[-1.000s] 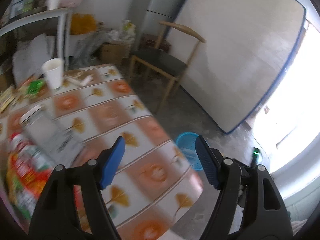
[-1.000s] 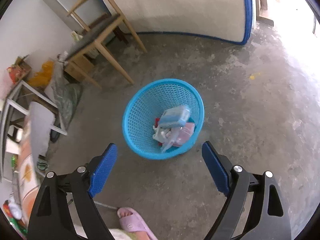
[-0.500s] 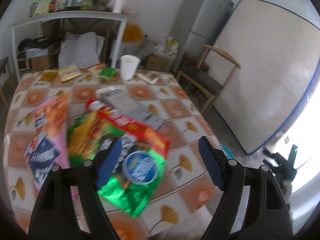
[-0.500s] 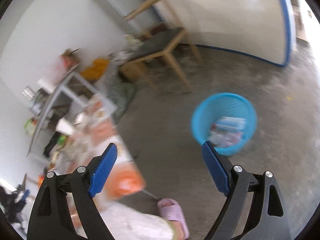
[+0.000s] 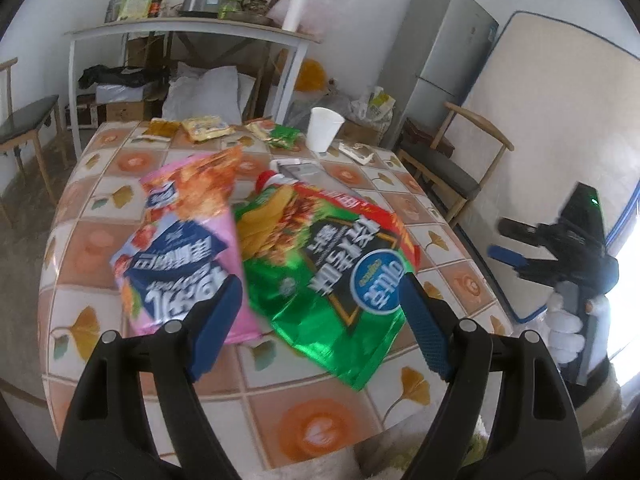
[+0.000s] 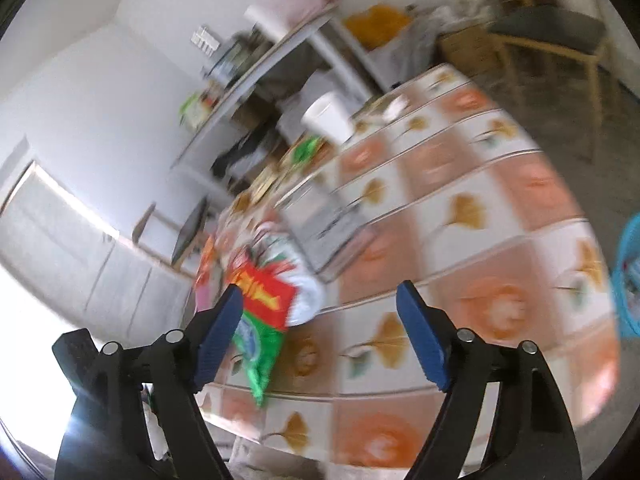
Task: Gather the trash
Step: 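Move both tools back over the table toward the snack bags, then grasp the white AD drink bottle with the right tool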
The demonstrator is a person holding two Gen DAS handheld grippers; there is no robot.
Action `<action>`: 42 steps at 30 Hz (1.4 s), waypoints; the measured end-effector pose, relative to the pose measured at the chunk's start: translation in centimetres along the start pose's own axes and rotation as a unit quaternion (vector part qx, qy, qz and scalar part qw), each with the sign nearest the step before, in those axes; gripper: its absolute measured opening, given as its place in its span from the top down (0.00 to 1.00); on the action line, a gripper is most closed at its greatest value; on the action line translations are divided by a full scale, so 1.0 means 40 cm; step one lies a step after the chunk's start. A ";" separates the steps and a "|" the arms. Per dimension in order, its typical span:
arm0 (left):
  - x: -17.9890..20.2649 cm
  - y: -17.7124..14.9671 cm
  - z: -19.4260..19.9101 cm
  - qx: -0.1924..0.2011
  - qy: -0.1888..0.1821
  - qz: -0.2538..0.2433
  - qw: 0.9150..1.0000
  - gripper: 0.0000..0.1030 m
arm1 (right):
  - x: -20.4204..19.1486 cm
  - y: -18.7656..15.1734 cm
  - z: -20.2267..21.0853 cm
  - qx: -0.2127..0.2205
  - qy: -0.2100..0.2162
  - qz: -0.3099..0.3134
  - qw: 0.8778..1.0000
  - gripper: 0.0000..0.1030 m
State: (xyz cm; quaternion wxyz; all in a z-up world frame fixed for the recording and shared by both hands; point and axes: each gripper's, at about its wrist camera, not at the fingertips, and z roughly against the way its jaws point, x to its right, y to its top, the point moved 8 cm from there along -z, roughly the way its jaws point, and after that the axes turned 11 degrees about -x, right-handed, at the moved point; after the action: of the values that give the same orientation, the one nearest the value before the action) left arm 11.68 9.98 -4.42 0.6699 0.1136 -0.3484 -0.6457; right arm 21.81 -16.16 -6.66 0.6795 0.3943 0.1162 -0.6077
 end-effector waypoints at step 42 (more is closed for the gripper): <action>-0.404 0.009 -0.021 0.014 0.092 0.165 0.982 0.26 | -0.248 -0.198 -0.321 -0.184 -0.036 0.125 0.974 0.46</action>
State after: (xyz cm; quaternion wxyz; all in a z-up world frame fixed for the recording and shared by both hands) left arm 13.72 25.04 -10.00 0.7946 0.1229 -0.3087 -0.5081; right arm 16.35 0.22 -11.94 0.8150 0.2513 0.1513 -0.4997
